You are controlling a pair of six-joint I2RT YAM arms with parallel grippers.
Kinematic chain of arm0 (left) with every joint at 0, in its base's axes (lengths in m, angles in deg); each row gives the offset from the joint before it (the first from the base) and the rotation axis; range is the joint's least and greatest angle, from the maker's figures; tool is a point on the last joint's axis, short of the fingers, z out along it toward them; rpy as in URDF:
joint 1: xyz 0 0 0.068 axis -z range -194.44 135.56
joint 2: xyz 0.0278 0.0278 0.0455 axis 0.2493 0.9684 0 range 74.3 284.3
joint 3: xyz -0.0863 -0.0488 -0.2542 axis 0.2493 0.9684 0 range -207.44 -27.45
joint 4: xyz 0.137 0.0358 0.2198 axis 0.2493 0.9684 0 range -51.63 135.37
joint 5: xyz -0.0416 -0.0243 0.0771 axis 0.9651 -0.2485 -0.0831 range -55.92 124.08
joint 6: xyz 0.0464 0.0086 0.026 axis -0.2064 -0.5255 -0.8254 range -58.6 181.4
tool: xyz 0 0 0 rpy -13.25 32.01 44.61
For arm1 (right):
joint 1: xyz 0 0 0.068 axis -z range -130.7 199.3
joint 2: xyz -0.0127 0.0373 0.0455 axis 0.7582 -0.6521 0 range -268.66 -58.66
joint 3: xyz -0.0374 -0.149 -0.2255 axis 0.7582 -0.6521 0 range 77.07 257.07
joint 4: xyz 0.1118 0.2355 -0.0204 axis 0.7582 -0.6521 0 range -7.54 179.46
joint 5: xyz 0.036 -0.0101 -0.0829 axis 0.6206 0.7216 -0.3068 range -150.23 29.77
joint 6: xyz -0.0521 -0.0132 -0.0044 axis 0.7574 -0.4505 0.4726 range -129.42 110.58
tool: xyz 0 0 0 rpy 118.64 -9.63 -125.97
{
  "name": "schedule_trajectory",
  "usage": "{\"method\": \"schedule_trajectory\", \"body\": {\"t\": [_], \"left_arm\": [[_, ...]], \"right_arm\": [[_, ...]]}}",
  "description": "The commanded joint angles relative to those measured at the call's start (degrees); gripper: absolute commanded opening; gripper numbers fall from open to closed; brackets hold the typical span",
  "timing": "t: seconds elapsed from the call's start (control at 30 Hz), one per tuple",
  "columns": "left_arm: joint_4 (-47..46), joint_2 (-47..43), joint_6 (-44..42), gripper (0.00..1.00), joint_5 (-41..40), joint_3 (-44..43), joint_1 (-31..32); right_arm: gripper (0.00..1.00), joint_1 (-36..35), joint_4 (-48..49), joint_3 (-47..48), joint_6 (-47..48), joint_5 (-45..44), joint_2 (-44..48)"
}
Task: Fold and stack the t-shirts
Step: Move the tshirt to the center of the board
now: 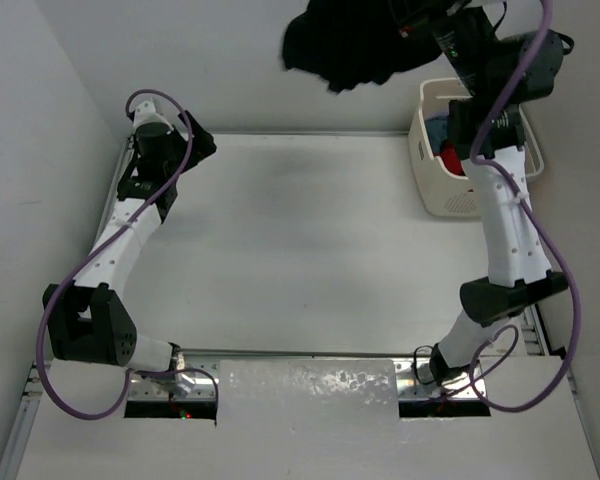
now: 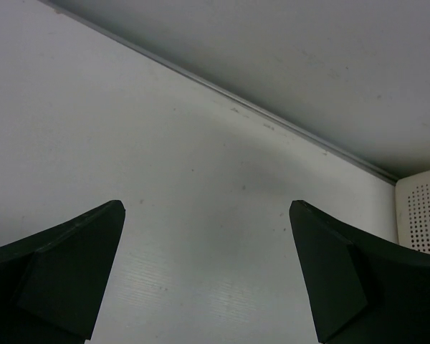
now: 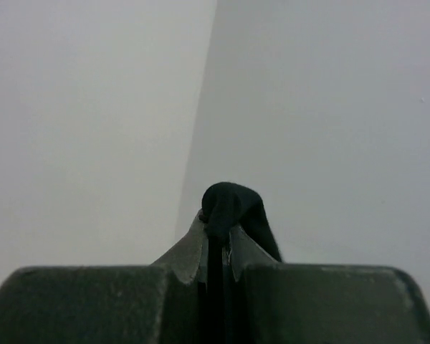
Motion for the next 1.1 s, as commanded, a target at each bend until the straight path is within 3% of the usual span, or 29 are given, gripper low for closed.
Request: {"method": "schedule_trajectory", "body": {"t": [0.0, 0.07, 0.13, 0.2, 0.23, 0.27, 0.33, 0.37, 0.4, 0.47, 0.6, 0.73, 0.9, 1.07], "left_arm": [[-0.29, -3.19, -1.34, 1.00, -4.21, -4.76, -0.56], [4.09, -3.02, 0.76, 1.00, -9.46, -7.65, -0.65], [7.00, -2.93, 1.12, 1.00, -10.37, -12.75, -0.91], [8.32, -3.10, 0.16, 1.00, -12.56, -16.00, -1.00], [9.89, -3.01, -0.11, 1.00, -13.71, -16.80, -1.09], [10.52, -3.01, -0.20, 1.00, -16.15, -17.33, -1.18], [12.01, -3.01, -0.20, 1.00, -17.75, -17.78, -1.35], [12.63, -2.84, -0.11, 1.00, -18.11, -17.78, -1.44], [13.16, -2.66, 0.15, 1.00, -17.85, -17.69, -1.44], [15.35, -2.49, 1.30, 1.00, -17.58, -17.16, -1.44], [20.18, -2.49, 7.60, 1.00, -16.97, -12.78, -1.44], [30.17, -2.66, 11.74, 1.00, -14.25, -7.77, -1.44], [36.27, -8.18, 16.67, 1.00, -6.27, 8.39, -1.35], [41.28, -14.78, 23.52, 1.00, 1.83, 23.06, -1.26]], "right_arm": [[0.00, 1.27, 2.39, -7.10, -1.50, 0.08, 2.75], [0.00, 1.27, -0.50, -12.74, -0.02, -1.51, 5.56], [0.00, 1.27, -5.84, -24.68, 1.84, -5.00, 9.59], [0.08, 1.27, -8.24, -34.96, 7.08, -13.25, 12.50], [0.13, 1.27, -10.51, -45.19, 8.07, -17.72, 13.99], [0.34, 1.45, -11.75, -49.81, 10.78, -26.38, 16.01], [0.50, 1.36, -17.35, -58.45, 13.61, -33.81, 17.08], [0.84, 1.45, -19.91, -59.69, 15.97, -39.59, 17.26], [0.98, 1.45, -23.07, -60.66, 16.60, -40.35, 17.35], [0.99, 1.36, -27.93, -61.64, 16.96, -40.00, 17.61], [0.99, 1.19, -28.97, -67.43, 17.75, -29.32, 19.55], [0.99, -0.65, -35.74, -70.85, 17.75, -24.63, 19.54], [0.99, -3.46, -38.38, -79.29, 17.58, -21.54, 22.79], [0.99, -7.08, -39.02, -86.04, 11.26, -22.60, 23.23]]}}
